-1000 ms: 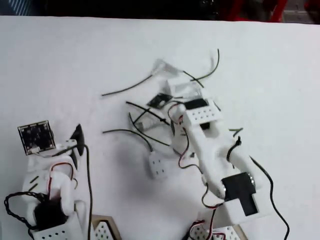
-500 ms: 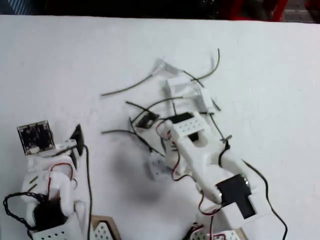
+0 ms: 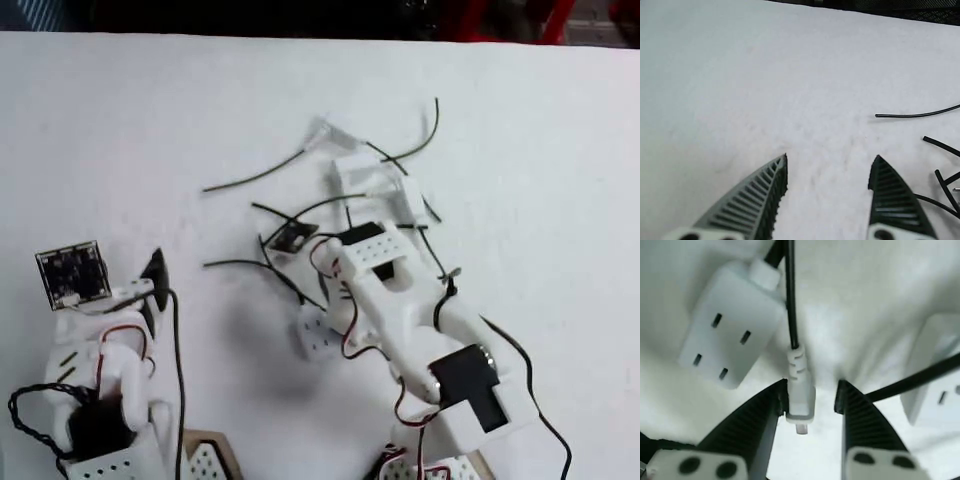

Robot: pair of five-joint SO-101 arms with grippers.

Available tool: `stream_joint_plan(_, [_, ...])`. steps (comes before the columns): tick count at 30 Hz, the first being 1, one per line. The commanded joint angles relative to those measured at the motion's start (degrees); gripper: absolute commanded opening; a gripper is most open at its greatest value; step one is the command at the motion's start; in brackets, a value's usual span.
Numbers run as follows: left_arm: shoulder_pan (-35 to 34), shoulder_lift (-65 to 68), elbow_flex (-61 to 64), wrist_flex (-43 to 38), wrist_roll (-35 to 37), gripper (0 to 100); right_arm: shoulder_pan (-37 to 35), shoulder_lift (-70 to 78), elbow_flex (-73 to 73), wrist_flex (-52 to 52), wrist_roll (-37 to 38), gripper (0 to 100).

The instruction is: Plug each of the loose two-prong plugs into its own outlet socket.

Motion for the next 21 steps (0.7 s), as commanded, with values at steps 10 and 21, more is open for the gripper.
stream_joint_plan(10, [-0.5,-0.3,-0.3,-1.4,0.1,27,-0.5,-0.1,-4.0,-0.1,-0.4,10.2])
stream_joint_plan(21, [-0.5,-0.3,-0.3,-1.4,0.1,27,-1.5,0.0,-4.0,0.0,-0.2,9.3])
